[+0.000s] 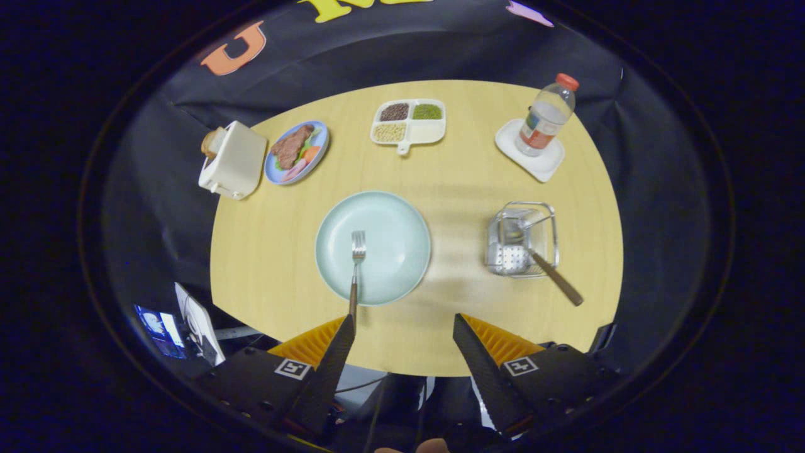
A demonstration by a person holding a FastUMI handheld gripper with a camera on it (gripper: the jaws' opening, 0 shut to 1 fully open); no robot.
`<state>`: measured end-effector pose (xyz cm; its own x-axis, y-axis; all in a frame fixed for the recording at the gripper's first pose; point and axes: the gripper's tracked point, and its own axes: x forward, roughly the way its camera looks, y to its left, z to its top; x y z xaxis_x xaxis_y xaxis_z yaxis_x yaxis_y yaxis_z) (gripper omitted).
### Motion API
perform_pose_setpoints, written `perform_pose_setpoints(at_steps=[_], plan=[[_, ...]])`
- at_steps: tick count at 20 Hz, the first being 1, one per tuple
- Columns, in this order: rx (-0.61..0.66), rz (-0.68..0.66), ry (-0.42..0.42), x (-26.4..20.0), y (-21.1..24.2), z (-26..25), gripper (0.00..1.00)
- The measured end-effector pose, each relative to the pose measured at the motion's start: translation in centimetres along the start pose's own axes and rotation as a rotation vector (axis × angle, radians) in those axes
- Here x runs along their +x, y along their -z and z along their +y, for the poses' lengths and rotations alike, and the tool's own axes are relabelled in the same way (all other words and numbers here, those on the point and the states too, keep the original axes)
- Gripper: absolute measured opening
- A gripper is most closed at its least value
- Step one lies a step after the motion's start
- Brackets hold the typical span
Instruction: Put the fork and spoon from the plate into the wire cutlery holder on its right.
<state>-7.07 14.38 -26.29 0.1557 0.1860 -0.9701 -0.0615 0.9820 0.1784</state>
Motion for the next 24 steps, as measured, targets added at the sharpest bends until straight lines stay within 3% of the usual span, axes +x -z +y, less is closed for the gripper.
perform_pose_setpoints(at_steps=[9,12,14,15,17,19,21,24], plan=[[-0.050,0.095,0.068,10.1,4.3,5.9,0.95],[-0.036,0.125,0.081,12.3,4.8,6.5,0.80],[-0.012,0.151,0.079,13.6,5.0,6.5,0.78],[0.003,0.163,0.083,13.9,5.1,6.3,0.70],[0.013,0.172,0.091,14.5,4.8,5.9,0.45],[0.012,0.162,0.090,14.7,4.8,5.7,0.10],[0.003,0.165,0.078,14.0,4.8,5.7,0.01],[0.005,0.160,0.056,12.9,4.7,5.4,0.01]])
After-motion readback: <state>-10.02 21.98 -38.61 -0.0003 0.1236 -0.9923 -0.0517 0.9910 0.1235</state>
